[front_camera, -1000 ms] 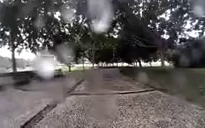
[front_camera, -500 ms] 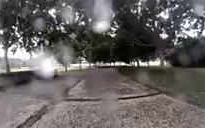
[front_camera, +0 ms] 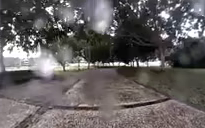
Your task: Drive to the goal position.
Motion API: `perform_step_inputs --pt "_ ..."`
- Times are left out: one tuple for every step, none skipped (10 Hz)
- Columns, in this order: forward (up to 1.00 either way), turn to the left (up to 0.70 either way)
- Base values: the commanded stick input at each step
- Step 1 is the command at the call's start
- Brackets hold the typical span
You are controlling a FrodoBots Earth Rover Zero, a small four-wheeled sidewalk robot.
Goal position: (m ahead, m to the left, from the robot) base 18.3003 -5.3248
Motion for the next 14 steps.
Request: perform_step_inputs --pt "0.70 0.00" --pt "0.70 0.00" --pt "0.70 0.00" --pt "0.70 0.00" --pt "0.70 0.00" --pt "0.70 0.00" --pt "0.70 0.00" --pt "0.70 0.00" --pt "0.70 0.00" --pt "0.70 0.00" --pt "0.70 0.00" --pt "0.70 0.00" --pt "0.70 0.00" --pt "0.70 0.00"
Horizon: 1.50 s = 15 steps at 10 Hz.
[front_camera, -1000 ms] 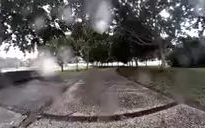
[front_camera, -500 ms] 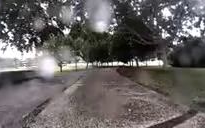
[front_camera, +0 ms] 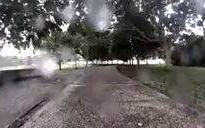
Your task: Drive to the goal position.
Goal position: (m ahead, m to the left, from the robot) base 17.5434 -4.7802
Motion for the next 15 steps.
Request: perform_step_inputs --pt "0.70 0.00" --pt "0.70 0.00" --pt "0.70 0.00" --pt "0.70 0.00" --pt "0.70 0.00" --pt "0.70 0.00" --pt "0.70 0.00" --pt "0.70 0.00" --pt "0.70 0.00" --pt "0.70 0.00" --pt "0.70 0.00" --pt "0.70 0.00" --pt "0.70 0.00" --pt "0.70 0.00" --pt "0.70 0.00"
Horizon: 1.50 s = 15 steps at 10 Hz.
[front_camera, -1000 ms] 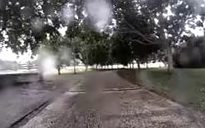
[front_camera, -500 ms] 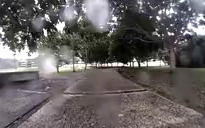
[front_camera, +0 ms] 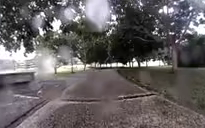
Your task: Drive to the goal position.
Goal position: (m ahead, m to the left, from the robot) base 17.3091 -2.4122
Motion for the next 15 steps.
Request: perform_step_inputs --pt "0.70 0.00" --pt "0.70 0.00" --pt "0.70 0.00" --pt "0.70 0.00" --pt "0.70 0.00" --pt "0.70 0.00" --pt "0.70 0.00" --pt "0.70 0.00" --pt "0.70 0.00" --pt "0.70 0.00" --pt "0.70 0.00" --pt "0.70 0.00" --pt "0.70 0.00" --pt "0.70 0.00" --pt "0.70 0.00"
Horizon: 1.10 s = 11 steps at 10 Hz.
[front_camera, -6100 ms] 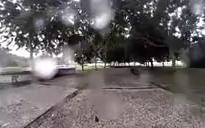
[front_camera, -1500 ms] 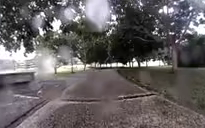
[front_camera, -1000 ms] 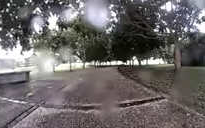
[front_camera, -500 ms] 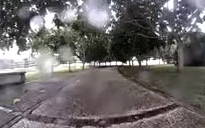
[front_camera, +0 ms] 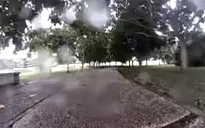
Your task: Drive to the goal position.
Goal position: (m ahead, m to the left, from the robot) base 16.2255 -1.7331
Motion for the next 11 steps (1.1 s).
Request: perform_step_inputs --pt "0.70 0.00" --pt "0.70 0.00" --pt "0.70 0.00" --pt "0.70 0.00" --pt "0.70 0.00" --pt "0.70 0.00" --pt "0.70 0.00" --pt "0.70 0.00" --pt "0.70 0.00" --pt "0.70 0.00" --pt "0.70 0.00"
